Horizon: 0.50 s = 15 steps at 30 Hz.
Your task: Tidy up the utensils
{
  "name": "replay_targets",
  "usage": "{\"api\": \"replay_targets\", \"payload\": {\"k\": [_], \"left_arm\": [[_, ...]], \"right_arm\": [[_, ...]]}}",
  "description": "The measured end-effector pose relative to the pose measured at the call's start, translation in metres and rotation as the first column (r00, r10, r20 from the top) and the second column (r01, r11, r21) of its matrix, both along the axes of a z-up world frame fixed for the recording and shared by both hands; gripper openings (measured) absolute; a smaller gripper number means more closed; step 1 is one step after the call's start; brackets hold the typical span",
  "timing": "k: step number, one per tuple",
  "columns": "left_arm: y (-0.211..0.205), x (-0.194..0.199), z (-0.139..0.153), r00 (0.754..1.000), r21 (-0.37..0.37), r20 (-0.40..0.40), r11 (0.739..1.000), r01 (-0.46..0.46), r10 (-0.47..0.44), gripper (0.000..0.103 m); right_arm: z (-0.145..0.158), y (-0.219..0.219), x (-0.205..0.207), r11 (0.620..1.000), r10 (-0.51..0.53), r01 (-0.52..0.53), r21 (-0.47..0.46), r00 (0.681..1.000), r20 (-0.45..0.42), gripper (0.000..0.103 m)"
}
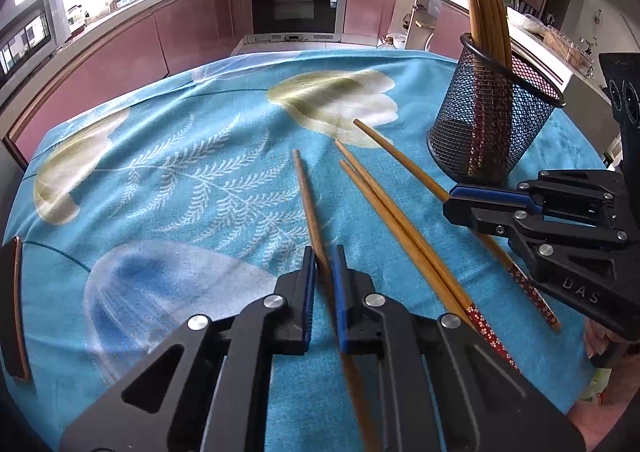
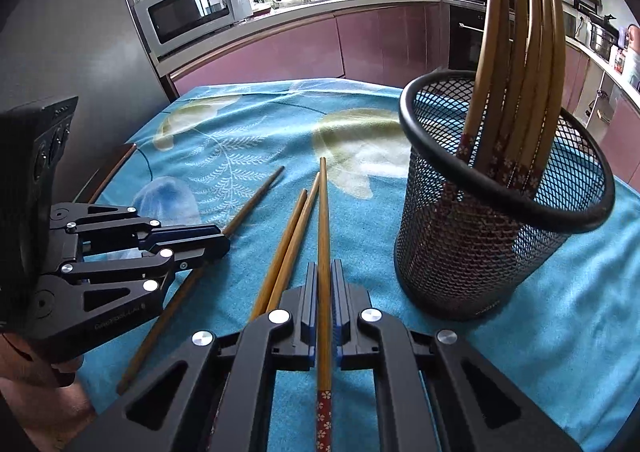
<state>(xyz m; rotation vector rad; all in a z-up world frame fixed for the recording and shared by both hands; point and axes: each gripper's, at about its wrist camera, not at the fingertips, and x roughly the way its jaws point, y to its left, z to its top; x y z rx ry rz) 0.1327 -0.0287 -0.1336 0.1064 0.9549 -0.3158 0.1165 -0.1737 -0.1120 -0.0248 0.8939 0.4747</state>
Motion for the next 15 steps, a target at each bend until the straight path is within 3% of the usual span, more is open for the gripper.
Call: {"api": "replay_targets", "payload": {"k": [15], "left_arm": [[0.016,-0.023,0.057,0.995,-0.14,0.091,0.989,0.05,-0.038,0.007]], "right_arm": [[0.06,-0.027,-0.041,0.988,0.027,-0.052,0.146,0.985,0.168,0.005]]}}
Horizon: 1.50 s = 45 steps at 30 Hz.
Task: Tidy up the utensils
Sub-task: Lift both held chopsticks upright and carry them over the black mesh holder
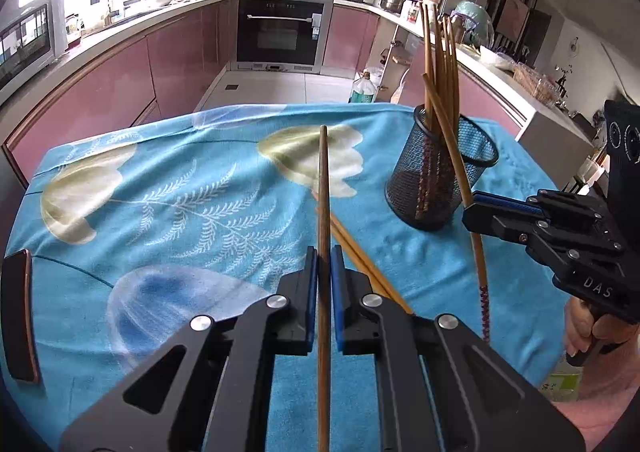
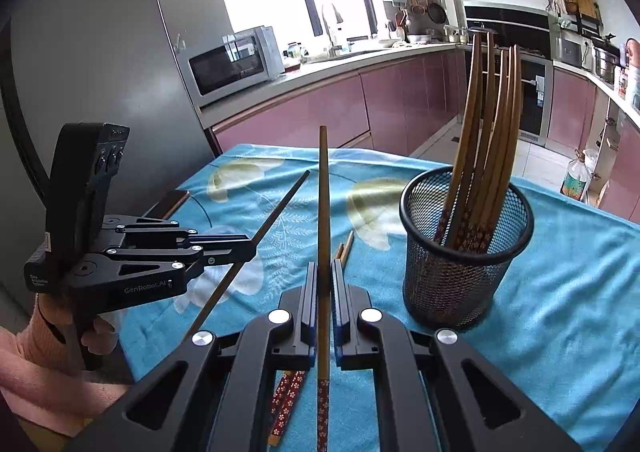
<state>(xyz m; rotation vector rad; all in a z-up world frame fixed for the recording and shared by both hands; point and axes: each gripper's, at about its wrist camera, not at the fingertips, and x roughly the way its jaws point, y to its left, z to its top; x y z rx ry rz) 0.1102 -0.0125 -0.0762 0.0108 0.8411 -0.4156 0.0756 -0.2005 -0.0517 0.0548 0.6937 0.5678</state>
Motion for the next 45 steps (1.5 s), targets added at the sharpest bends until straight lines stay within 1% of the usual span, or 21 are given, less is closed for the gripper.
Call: {"api": "replay_targets", "payload": {"k": [5,8,17,28,32,40,45], "left_arm": [[0.005,-0.01,0.025,0.999,-0.078,0.037,0.996,0.036,-0.033,0.007],[0.007,-0.016,0.039,0.997,-0.113,0.064,0.992,0.056,-0.049,0.007],[0.011,-0.026,0.067,0.99,-0.16,0.128,0.984,0.076,-0.055,0.007],[0.007,-0.027,0.099,0.979,-0.251,0.192,0.961,0.117,-0.069,0.007],[-0.001,-0.022,0.111,0.974,-0.268,0.211,0.954,0.135,-0.079,0.007],[-0.024,-0.008,0.131,0.962,-0.254,0.251,0.952,0.171,-0.105,0.007],[-0.034,0.002,0.15,0.951,-0.255,0.288,0.949,0.187,-0.11,0.007]], "right_arm": [[0.017,-0.012,-0.007,0.999,-0.018,0.016,0.043,0.999,0.049,0.005],[0.026,-0.018,-0.009,0.998,-0.027,0.022,0.059,0.997,0.078,0.005],[0.044,-0.034,-0.015,0.995,-0.056,0.044,0.089,0.989,0.139,0.006],[0.056,-0.047,-0.015,0.992,-0.09,0.072,0.101,0.979,0.181,0.006],[0.062,-0.05,-0.017,0.992,-0.1,0.081,0.1,0.975,0.2,0.006],[0.078,-0.058,-0.013,0.99,-0.124,0.102,0.102,0.964,0.236,0.006],[0.091,-0.068,-0.01,0.987,-0.143,0.118,0.108,0.953,0.267,0.006]]}}
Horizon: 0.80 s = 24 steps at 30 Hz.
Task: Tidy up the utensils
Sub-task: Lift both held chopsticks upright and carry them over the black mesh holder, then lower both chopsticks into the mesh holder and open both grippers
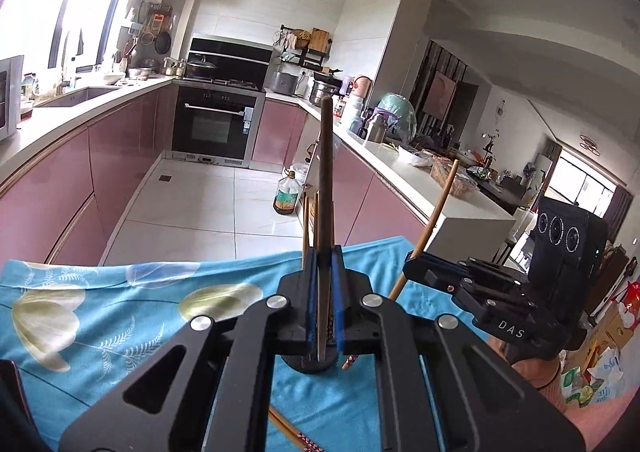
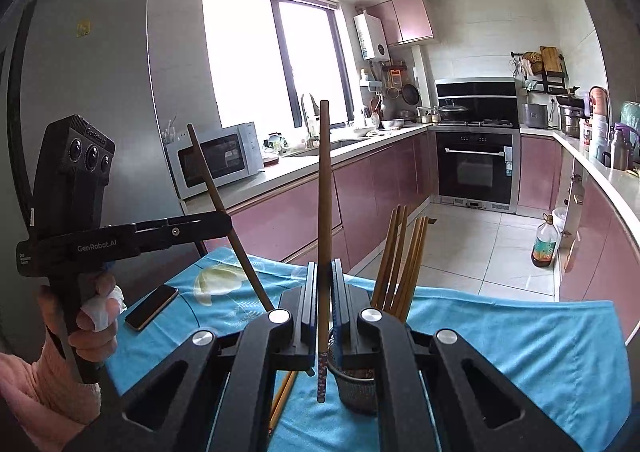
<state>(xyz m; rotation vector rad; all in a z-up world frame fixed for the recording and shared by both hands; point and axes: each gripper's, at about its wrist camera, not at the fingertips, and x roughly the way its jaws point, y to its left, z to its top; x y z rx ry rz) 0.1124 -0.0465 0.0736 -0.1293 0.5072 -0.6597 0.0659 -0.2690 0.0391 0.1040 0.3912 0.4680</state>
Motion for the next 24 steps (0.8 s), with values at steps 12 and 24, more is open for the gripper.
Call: {"api": "replay_targets", "payload": {"k": [12,24], "left_arm": [[-0.033,0.026,0.01,1.0,0.054,0.027,0.999,0.001,-0.002,0.007],[-0.063,0.059,-0.039,0.996,0.178,-0.093,0.984,0.029,-0.012,0.007]], "right_arm": [[0.008,-0.011,0.021,0.999,-0.053,0.052,0.009,0.998,0.026,0.006],[-0.036,-0.005,0.055,0.998,-0.048,0.043,-0.037,0.991,-0.129,0.006]]}}
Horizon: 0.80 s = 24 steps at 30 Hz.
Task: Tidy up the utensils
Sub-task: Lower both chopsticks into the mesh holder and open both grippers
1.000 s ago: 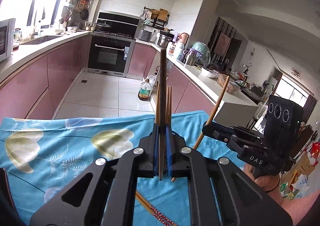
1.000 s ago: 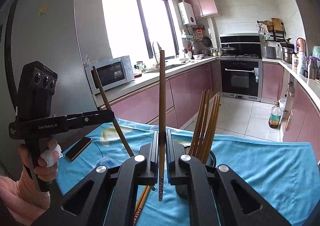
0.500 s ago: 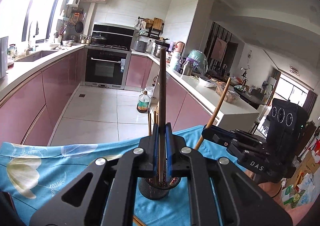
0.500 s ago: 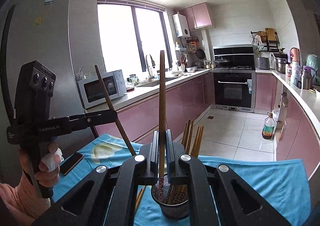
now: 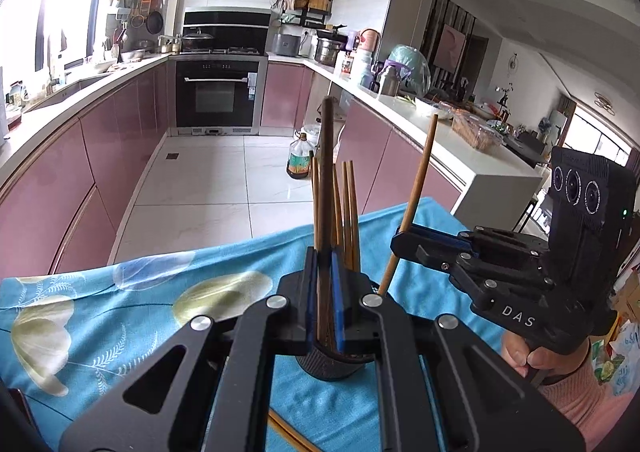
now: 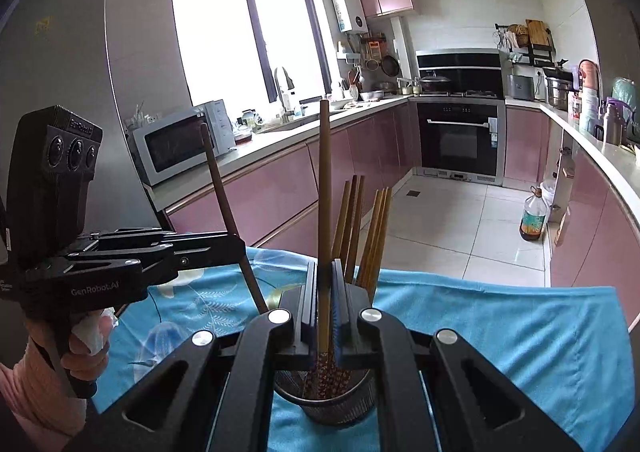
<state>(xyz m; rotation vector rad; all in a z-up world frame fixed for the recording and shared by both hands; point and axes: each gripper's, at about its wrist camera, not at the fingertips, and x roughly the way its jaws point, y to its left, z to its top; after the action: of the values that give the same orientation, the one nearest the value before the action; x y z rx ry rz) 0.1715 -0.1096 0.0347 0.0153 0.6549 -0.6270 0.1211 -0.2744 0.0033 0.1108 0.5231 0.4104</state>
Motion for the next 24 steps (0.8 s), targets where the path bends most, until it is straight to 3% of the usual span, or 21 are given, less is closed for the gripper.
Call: {"api": "replay_targets", "payload": {"k": [7,13,16,18,21,24], "left_arm": [[-0.007,0.016,-0.023,0.999,0.039,-0.046,0.999,0.004,-0.003,0.008],[-0.008,0.027,-0.037,0.997,0.05,-0.074,0.999,-0.01,0.013,0.008],[-0.006,0.031,-0.042,0.996,0.049,-0.088,0.999,-0.012,0.017,0.013],[-0.002,0.031,-0.044,0.996,0.048,-0.091,0.999,-0.011,0.015,0.014],[0.0,0.028,-0.047,0.996,0.044,-0.092,0.999,-0.013,0.017,0.019],[0.005,0.021,-0.05,0.996,0.04,-0.081,0.999,-0.025,0.028,0.031]], "right_arm": [[-0.018,0.002,0.016,1.0,-0.002,0.001,-0.02,0.996,-0.086,0.006],[-0.024,0.0,0.022,1.0,-0.017,0.016,-0.017,0.994,-0.111,0.008],[-0.024,0.0,0.021,1.0,-0.017,0.015,-0.014,0.994,-0.111,0.009],[-0.025,0.0,0.02,1.0,-0.017,0.016,-0.012,0.994,-0.111,0.012],[-0.026,-0.001,0.017,1.0,-0.017,0.016,-0.009,0.994,-0.107,0.028],[-0.026,0.001,0.013,1.0,-0.015,0.014,-0.003,0.995,-0.103,0.03]]}}
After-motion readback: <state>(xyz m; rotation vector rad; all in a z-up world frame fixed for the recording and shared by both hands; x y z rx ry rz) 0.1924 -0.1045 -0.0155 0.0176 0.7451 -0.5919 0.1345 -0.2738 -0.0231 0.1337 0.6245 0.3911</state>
